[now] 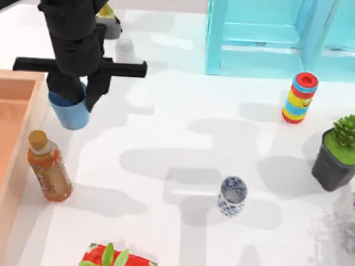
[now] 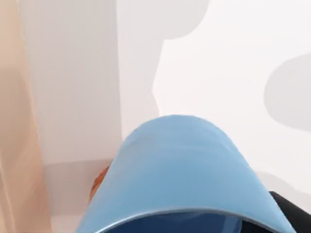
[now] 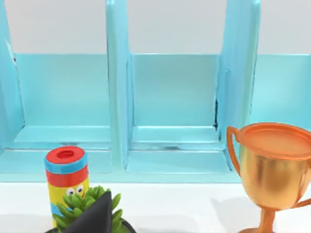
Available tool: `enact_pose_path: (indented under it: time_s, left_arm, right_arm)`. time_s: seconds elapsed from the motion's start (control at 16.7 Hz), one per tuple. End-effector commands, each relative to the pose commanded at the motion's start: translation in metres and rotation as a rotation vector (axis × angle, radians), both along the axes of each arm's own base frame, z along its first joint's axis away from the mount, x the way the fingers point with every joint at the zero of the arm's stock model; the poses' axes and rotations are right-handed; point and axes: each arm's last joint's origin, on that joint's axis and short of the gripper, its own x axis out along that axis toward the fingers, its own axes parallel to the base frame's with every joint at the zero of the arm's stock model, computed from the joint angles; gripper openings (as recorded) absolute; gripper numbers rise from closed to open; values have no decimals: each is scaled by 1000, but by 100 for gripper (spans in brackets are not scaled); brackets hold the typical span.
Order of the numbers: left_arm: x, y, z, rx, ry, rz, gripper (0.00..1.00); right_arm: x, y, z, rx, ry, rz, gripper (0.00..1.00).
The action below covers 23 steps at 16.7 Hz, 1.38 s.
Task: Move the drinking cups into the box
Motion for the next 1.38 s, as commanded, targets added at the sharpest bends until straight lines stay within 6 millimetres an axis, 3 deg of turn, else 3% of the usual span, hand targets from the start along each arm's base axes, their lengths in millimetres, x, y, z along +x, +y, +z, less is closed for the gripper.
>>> enact_pose_path:
  time_s: [0.24,0.36,0.48,0.6,0.78,0.9,1.14,1.38]
  left_arm:
    - [0,-1,-1,3,1,-5,0]
    - [-1,14,6,-6,-15,-5,0]
    - [-5,46,17,-13,-32,-5,0]
    - [-16,90,27,-12,-35,4,0]
    - [-53,157,35,1,-13,30,0]
    - [-85,186,38,10,-2,39,0]
    - [-136,202,42,24,-8,28,0]
    - [-149,198,42,27,-13,0,0]
  right_arm:
    - [0,0,0,0,0,0,100]
    - [0,0,0,0,0,0,100]
    - [0,0,0,0,0,0,100]
    - [0,0,0,0,0,0,100]
    - [0,0,0,0,0,0,100]
    - [0,0,0,0,0,0,100]
    - [0,0,0,0,0,0,100]
    - [0,0,0,0,0,0,100]
